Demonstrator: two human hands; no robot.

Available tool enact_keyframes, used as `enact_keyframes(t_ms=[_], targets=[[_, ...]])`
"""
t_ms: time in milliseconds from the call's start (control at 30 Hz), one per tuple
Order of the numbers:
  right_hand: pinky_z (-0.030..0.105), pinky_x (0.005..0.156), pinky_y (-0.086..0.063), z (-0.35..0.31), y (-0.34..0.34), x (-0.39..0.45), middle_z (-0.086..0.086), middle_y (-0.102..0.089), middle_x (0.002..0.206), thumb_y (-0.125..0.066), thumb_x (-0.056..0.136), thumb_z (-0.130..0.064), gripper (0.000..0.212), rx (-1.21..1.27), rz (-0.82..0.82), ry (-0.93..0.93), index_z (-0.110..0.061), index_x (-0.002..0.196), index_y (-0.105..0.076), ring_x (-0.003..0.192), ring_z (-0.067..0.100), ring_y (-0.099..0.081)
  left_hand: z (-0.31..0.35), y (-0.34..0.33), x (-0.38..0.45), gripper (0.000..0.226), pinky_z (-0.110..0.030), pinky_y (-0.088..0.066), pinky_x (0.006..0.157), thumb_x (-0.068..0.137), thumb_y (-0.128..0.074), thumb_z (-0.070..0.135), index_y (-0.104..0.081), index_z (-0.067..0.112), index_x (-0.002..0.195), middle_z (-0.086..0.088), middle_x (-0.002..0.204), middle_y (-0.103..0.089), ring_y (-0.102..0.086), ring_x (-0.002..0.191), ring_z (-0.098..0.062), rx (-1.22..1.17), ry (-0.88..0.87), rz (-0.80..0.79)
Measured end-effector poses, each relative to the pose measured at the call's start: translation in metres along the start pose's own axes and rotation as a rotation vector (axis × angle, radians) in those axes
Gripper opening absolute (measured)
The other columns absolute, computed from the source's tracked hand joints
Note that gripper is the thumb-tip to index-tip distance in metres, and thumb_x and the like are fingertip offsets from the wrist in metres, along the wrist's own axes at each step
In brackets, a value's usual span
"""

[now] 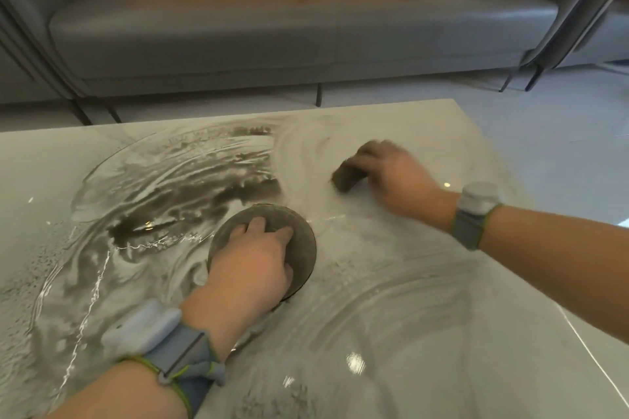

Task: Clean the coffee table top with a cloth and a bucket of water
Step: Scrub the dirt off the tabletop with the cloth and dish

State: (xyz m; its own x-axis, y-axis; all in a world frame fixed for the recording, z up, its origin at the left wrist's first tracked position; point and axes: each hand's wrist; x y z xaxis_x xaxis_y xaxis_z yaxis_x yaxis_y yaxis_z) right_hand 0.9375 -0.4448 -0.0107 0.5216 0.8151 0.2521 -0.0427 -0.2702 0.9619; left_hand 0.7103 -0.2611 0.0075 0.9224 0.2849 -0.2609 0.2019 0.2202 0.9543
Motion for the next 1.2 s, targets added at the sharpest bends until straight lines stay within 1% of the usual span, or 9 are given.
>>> enact_keyframes(t_ms=[67, 167, 233, 300, 533, 733, 967, 1067, 1200], targets=[[0.045, 0.089, -0.046, 0.042, 0.011, 0.014, 0.005, -0.06, 0.114, -0.05, 0.081, -0.009, 0.049, -0.143, 0.069, -0.239, -0.032, 0.121, -0.066, 0.1, 0.034, -0.057, 0.0, 0.001, 0.001, 0.051, -0.041, -0.051, 0.094, 0.086, -0.052, 0.038, -0.046, 0.038, 0.136, -0.002, 0.131, -0.043, -0.045, 0.12, -0.029, 0.0, 0.0, 0.004], [0.047, 0.102, -0.036, 0.086, 0.024, 0.025, 0.002, -0.058, 0.121, -0.049, 0.086, -0.013, 0.05, -0.33, -0.097, -0.628, -0.041, 0.126, -0.062, 0.113, 0.032, -0.05, -0.002, 0.001, 0.0, 0.052, -0.04, -0.05, 0.094, 0.087, -0.051, 0.039, -0.044, 0.038, 0.139, -0.002, 0.132, -0.043, -0.044, 0.121, -0.028, 0.015, -0.008, 0.007], [0.046, 0.105, -0.037, 0.096, 0.023, 0.024, 0.007, -0.056, 0.125, -0.048, 0.09, -0.013, 0.049, -0.323, -0.205, -0.822, -0.034, 0.134, -0.057, 0.119, 0.034, -0.048, -0.003, 0.0, -0.001, 0.053, -0.038, -0.049, 0.094, 0.088, -0.051, 0.039, -0.043, 0.038, 0.14, -0.001, 0.133, -0.042, -0.043, 0.122, -0.028, 0.029, -0.011, 0.002], [0.047, 0.103, -0.041, 0.096, 0.015, 0.022, 0.011, -0.052, 0.125, -0.049, 0.092, -0.014, 0.047, -0.276, -0.219, -0.873, -0.028, 0.136, -0.055, 0.119, 0.037, -0.047, -0.003, 0.001, -0.002, 0.053, -0.038, -0.048, 0.096, 0.089, -0.051, 0.039, -0.042, 0.038, 0.141, -0.002, 0.135, -0.042, -0.042, 0.123, -0.028, 0.038, -0.019, 0.004], [0.042, 0.093, -0.045, 0.059, 0.002, 0.004, 0.006, -0.05, 0.12, -0.047, 0.09, -0.017, 0.041, -0.252, -0.187, -0.617, -0.03, 0.127, -0.061, 0.111, 0.032, -0.048, -0.008, -0.002, 0.002, 0.057, -0.043, -0.048, 0.099, 0.088, -0.05, 0.039, -0.041, 0.039, 0.143, -0.004, 0.138, -0.041, -0.044, 0.123, -0.031, 0.034, -0.014, -0.028], [0.04, 0.078, -0.049, -0.01, 0.001, -0.061, 0.007, -0.06, 0.114, -0.051, 0.082, -0.015, 0.042, -0.17, -0.058, -0.325, -0.022, 0.122, -0.065, 0.099, 0.036, -0.055, -0.006, 0.0, 0.012, 0.063, -0.049, -0.045, 0.103, 0.084, -0.049, 0.041, -0.038, 0.04, 0.146, -0.007, 0.14, -0.039, -0.041, 0.129, -0.035, -0.014, 0.006, -0.104], [0.039, 0.069, -0.053, -0.075, 0.022, -0.131, 0.004, -0.062, 0.109, -0.047, 0.079, -0.019, 0.048, -0.063, -0.127, -0.038, -0.022, 0.124, -0.062, 0.091, 0.03, -0.058, -0.006, -0.002, 0.012, 0.061, -0.049, -0.043, 0.105, 0.085, -0.042, 0.037, -0.039, 0.039, 0.146, -0.007, 0.141, -0.042, -0.043, 0.129, -0.036, -0.028, 0.008, -0.101], [0.037, 0.073, -0.052, -0.071, 0.031, -0.129, 0.003, -0.062, 0.11, -0.045, 0.082, -0.018, 0.047, 0.049, -0.173, 0.027, -0.024, 0.125, -0.064, 0.093, 0.028, -0.058, -0.005, -0.002, 0.011, 0.062, -0.048, -0.045, 0.102, 0.083, -0.041, 0.038, -0.041, 0.039, 0.145, -0.006, 0.135, -0.045, -0.046, 0.125, -0.035, -0.018, 0.006, -0.095], [0.04, 0.07, -0.051, -0.018, 0.036, -0.086, 0.009, -0.062, 0.107, -0.041, 0.08, -0.024, 0.048, -0.107, -0.007, -0.011, -0.02, 0.12, -0.066, 0.088, 0.033, -0.058, -0.004, -0.004, 0.013, 0.062, -0.047, -0.043, 0.105, 0.085, -0.043, 0.038, -0.039, 0.038, 0.147, -0.007, 0.14, -0.042, -0.043, 0.13, -0.034, -0.014, 0.017, -0.092]])
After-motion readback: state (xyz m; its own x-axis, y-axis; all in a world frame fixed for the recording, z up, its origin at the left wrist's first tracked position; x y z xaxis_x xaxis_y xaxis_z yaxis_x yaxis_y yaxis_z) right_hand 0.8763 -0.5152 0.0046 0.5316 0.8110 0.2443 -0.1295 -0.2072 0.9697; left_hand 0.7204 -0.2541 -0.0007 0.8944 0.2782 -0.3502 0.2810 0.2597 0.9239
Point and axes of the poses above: each hand's wrist, its own x-axis towards the middle knuckle, its own y-axis out of the back of the hand, z = x × y
